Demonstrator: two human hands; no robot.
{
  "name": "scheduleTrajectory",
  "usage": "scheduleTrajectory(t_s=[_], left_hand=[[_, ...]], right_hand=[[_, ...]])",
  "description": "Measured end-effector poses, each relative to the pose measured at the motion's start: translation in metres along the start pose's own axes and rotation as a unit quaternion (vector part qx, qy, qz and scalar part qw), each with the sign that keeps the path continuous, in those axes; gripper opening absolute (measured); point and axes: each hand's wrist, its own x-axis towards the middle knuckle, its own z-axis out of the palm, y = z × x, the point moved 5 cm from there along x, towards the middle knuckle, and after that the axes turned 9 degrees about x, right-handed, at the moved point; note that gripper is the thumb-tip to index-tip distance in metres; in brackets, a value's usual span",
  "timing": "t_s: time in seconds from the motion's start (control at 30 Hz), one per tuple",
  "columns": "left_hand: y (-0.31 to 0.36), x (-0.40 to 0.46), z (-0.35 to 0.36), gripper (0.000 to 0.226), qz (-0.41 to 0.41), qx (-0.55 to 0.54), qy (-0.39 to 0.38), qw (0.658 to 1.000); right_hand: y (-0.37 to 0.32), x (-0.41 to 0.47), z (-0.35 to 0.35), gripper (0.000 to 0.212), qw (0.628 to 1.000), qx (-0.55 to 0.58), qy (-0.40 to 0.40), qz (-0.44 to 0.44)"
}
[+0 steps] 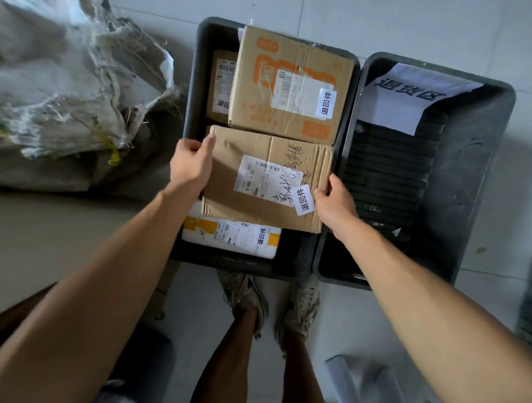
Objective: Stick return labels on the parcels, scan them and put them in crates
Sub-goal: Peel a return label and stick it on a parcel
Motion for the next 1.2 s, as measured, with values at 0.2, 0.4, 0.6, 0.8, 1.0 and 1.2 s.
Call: scheduleTrajectory(t_s=[0.2,0.4,0.6,0.8,1.0,1.2], left_hand=[[-0.035,-0.045,0.006,0.053,-0.006,0.000,-0.052,0.999],[-0.034,-0.073,-0.005,0.061,0.002,-0.014,-0.089,0.996],[-0.010,-0.127,-0.048,0.056,-0.007,0.033,-0.097,0.995],[0.034,-0.257,-0.120,0.040,0.043,0.106,-0.139,0.984],[0.066,-0.405,-0.198,0.042,0.149,0.261,-0.110,0.947],[0.039,-0.523,-0.321,0.043,0.222,0.453,0.120,0.855]], right_hand=[[-0.001,-0.012,0.000,0.061,0.999,0.022,0.036,0.006],[-0.001,-0.036,-0.006,0.067,1.000,0.015,0.009,0.005],[-0.020,-0.104,-0.053,0.060,0.999,-0.034,-0.025,0.011],[-0.070,-0.237,-0.126,0.045,0.985,-0.145,-0.082,-0.033],[-0.129,-0.364,-0.166,0.042,0.898,-0.380,-0.105,-0.195],[-0.193,-0.488,-0.136,0.055,0.620,-0.671,-0.025,-0.406]])
